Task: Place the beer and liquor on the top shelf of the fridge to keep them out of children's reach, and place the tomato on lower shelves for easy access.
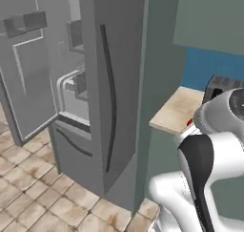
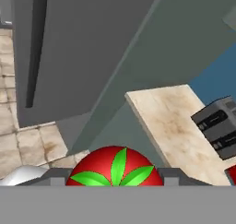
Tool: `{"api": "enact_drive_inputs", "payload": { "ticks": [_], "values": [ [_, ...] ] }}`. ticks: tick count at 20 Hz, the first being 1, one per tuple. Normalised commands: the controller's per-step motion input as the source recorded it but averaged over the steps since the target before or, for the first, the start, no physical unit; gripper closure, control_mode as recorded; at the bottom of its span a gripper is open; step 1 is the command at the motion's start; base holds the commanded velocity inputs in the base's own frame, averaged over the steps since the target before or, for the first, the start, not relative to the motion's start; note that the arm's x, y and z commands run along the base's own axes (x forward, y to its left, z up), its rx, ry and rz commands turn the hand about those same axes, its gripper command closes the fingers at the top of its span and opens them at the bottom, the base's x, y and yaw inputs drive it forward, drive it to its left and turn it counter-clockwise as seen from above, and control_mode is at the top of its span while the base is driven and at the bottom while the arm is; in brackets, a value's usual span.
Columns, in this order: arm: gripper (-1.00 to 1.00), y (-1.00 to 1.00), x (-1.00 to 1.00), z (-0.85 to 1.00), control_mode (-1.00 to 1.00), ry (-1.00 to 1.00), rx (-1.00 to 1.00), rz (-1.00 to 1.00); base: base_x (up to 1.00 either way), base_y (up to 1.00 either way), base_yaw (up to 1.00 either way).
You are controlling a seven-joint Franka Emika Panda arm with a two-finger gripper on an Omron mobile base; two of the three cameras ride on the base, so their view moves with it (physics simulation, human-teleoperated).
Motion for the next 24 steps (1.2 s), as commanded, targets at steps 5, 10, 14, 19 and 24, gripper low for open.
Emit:
{"api": "enact_drive_inputs", "payload": {
  "ticks": [5,10,14,19,24],
  "values": [
    [1.00,0.00,0.00,0.00,1.00,0.00,0.00,0.00,0.00,0.43,0.78],
    [1.00,0.00,0.00,0.00,1.00,0.00,0.00,0.00,0.07,0.58,0.69],
    [1.00,0.00,0.00,0.00,1.00,0.00,0.00,0.00,0.37,0.63,0.57],
    [1.00,0.00,0.00,0.00,1.00,0.00,0.00,0.00,0.72,0.34,0.37],
    [1.00,0.00,0.00,0.00,1.00,0.00,0.00,0.00,0.87,0.07,0.13]
  ]
}}
